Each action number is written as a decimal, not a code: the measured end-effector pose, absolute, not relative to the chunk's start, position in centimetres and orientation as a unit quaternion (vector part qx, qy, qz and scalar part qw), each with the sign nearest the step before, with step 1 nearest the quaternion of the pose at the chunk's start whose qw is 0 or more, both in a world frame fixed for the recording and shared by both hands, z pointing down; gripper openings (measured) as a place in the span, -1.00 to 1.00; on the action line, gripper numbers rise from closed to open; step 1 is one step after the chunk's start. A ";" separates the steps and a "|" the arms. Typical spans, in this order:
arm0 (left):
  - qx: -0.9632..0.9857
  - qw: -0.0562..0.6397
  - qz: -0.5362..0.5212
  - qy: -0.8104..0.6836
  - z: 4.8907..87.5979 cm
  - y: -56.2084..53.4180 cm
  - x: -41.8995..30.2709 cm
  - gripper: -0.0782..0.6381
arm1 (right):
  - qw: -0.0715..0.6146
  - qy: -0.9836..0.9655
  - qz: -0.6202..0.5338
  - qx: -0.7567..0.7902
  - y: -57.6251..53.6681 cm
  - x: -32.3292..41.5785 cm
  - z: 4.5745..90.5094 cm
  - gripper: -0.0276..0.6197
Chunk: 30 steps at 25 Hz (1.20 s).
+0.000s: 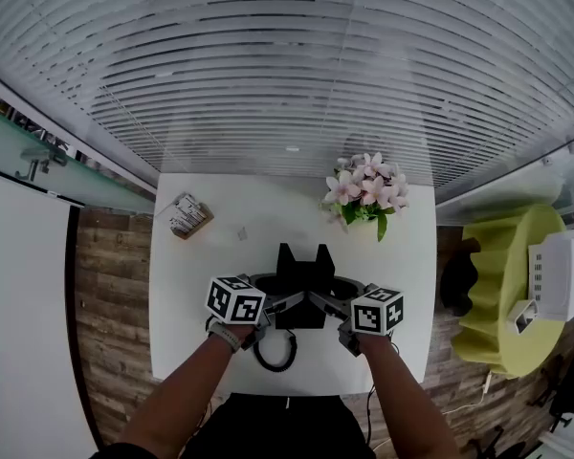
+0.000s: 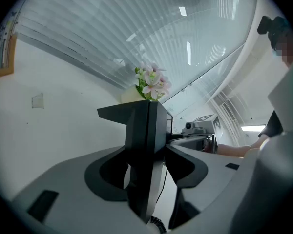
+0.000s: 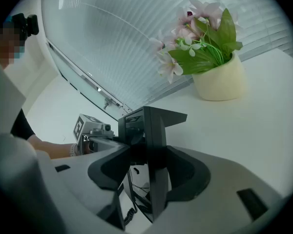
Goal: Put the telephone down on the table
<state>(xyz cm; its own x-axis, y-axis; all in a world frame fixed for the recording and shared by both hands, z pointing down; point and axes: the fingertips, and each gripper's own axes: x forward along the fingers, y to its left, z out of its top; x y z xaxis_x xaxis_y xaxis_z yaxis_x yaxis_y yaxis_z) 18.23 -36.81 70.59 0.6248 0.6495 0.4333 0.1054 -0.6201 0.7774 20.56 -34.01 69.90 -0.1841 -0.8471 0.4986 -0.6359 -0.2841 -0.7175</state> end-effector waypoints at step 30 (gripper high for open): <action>0.805 0.414 0.374 0.202 73.2 -37.6 18.9 -0.10 | 0.146 0.563 -0.513 -0.631 -34.8 21.8 71.9 -0.19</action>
